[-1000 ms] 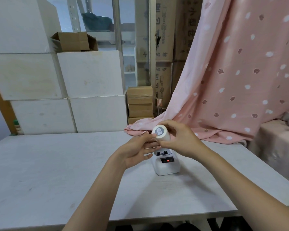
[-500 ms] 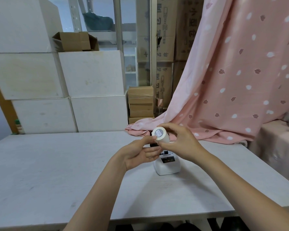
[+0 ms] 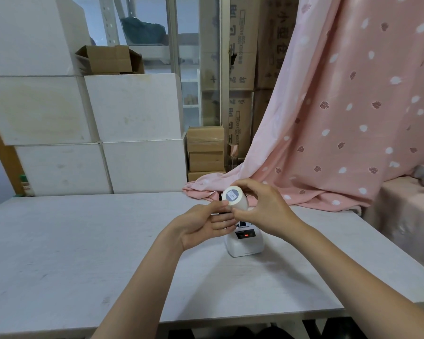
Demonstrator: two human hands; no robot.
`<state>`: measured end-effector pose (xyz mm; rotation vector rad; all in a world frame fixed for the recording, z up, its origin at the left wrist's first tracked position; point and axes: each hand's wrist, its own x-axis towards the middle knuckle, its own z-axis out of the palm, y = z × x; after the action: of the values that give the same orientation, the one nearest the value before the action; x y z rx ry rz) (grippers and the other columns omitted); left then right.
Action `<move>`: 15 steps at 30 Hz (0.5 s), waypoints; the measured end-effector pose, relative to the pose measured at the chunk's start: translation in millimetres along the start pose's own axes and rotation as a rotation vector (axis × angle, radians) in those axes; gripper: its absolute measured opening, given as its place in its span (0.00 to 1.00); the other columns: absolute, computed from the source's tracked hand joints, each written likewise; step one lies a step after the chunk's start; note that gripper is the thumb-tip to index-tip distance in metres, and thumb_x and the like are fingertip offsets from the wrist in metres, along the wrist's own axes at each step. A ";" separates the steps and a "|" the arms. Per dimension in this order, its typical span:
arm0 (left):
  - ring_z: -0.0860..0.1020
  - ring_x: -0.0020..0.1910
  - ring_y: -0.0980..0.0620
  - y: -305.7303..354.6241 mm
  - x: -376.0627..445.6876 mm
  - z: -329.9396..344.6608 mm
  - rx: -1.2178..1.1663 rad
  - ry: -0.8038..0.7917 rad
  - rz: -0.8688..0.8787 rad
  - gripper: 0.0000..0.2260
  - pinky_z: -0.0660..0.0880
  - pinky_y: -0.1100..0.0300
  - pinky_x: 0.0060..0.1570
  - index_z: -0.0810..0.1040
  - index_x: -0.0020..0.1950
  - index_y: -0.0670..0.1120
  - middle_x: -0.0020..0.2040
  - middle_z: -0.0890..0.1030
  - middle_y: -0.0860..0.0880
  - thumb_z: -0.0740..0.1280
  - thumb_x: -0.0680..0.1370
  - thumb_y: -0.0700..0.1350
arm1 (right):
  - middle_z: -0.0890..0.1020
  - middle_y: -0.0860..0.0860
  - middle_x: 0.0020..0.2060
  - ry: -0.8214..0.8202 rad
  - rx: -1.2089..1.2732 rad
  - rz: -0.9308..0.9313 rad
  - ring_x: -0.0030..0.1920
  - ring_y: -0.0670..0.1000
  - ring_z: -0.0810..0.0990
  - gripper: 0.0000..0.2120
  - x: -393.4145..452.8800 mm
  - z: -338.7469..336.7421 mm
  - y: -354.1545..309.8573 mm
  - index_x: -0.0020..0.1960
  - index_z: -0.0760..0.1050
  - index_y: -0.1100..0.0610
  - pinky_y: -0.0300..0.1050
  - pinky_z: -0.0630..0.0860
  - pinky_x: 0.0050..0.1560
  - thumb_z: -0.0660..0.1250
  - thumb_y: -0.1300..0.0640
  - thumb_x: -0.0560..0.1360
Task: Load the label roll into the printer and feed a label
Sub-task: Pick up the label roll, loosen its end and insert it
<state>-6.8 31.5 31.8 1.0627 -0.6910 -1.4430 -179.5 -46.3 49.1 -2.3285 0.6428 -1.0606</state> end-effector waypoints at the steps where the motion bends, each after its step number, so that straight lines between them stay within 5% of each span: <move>1: 0.83 0.57 0.40 0.4 -0.2 0.7 -0.018 0.003 0.010 0.12 0.79 0.48 0.60 0.78 0.59 0.35 0.60 0.82 0.34 0.68 0.80 0.41 | 0.86 0.44 0.51 0.004 0.001 -0.003 0.54 0.43 0.84 0.21 0.4 0.2 0.1 0.60 0.81 0.52 0.34 0.79 0.56 0.78 0.60 0.68; 15: 0.84 0.57 0.39 -3.0 -5.4 9.5 0.006 -0.086 0.055 0.15 0.80 0.50 0.59 0.79 0.60 0.36 0.55 0.84 0.35 0.71 0.75 0.39 | 0.86 0.45 0.49 0.023 -0.004 -0.016 0.54 0.42 0.81 0.19 -1.5 0.0 -5.2 0.58 0.82 0.53 0.26 0.74 0.51 0.78 0.63 0.68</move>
<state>-17.0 35.7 34.3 0.9839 -0.7809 -1.4464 -179.3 -41.4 51.5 -2.3312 0.6365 -1.0957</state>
